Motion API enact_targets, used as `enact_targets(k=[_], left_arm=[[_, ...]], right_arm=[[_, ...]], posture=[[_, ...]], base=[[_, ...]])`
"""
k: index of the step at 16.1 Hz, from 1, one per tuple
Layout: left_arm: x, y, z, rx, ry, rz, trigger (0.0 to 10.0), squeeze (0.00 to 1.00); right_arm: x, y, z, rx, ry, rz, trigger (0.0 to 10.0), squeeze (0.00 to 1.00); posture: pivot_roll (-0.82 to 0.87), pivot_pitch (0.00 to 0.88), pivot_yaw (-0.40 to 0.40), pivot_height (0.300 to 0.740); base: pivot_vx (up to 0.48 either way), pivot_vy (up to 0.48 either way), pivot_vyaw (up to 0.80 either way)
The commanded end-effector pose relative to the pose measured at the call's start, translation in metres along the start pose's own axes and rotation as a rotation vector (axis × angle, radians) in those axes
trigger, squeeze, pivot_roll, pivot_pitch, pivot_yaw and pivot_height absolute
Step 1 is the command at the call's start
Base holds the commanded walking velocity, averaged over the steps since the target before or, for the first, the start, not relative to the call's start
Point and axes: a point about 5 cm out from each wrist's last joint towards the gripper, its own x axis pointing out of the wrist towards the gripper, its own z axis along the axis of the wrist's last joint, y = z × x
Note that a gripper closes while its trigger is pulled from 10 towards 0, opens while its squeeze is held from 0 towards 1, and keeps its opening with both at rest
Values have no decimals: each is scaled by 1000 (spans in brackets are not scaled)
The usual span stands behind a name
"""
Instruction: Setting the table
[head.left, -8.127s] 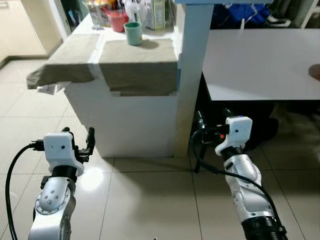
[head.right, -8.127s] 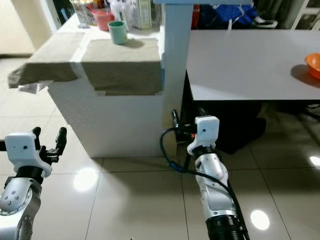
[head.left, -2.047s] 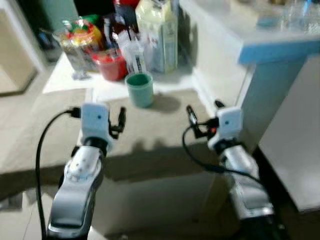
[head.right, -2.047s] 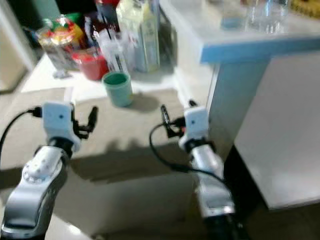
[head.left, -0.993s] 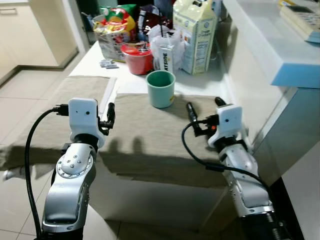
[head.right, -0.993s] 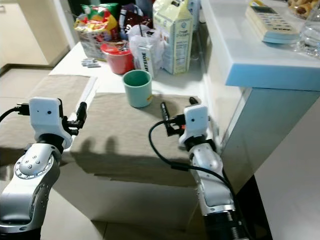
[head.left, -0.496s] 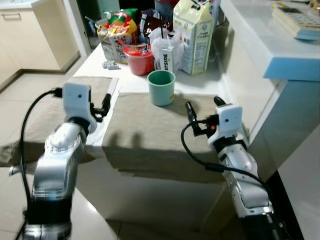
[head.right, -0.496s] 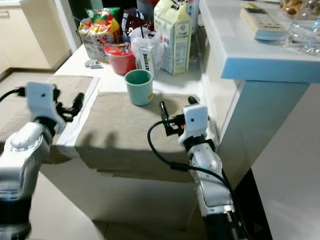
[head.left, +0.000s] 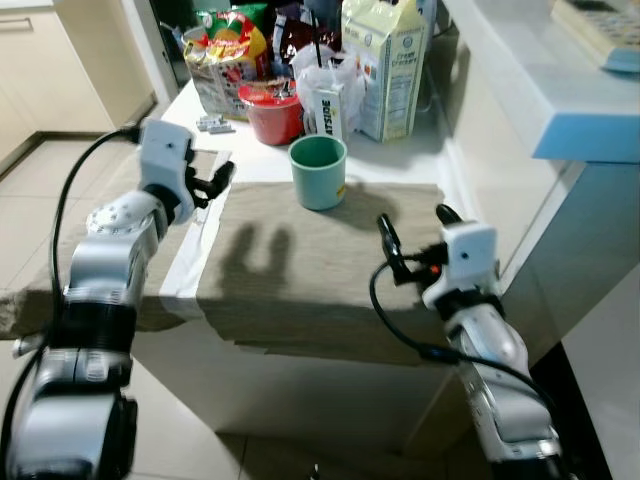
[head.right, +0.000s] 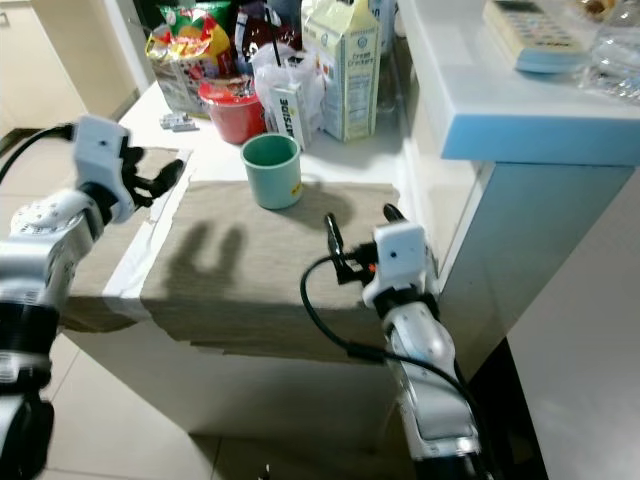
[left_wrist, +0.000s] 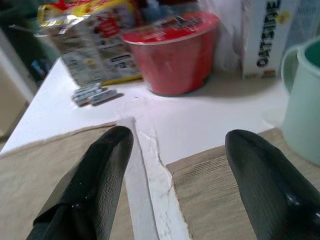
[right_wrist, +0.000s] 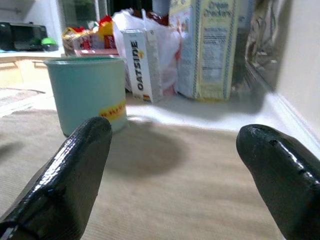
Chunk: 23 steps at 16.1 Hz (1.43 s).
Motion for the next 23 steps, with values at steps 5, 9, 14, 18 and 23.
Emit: enact_targets(k=[5, 9, 14, 18, 23], left_arm=[[15, 11, 47, 202, -68, -101, 10000, 0], [20, 4, 62, 344, -16, -328, 10000, 0], [9, 10, 78, 487, 127, -640, 10000, 0], [9, 8, 97, 574, 124, -704, 10000, 0], [12, 1, 100, 665, 133, -753, 10000, 0]], right_arm=[[-14, 4, 4, 7, 7, -32, 10000, 0], [-22, 6, 4, 13, 23, -61, 10000, 0], [-30, 12, 3, 29, 50, -74, 10000, 0], [-31, 15, 3, 33, 56, -70, 10000, 0], [-36, 17, 3, 38, 64, -89, 10000, 0]], posture=[[-200, 105, 168, 740], [-210, 134, 203, 740], [-198, 163, 229, 740], [-190, 174, 240, 740], [-204, 187, 258, 740]], base=[[0, 0, 0], [0, 0, 0], [0, 0, 0], [0, 0, 0], [0, 0, 0]])
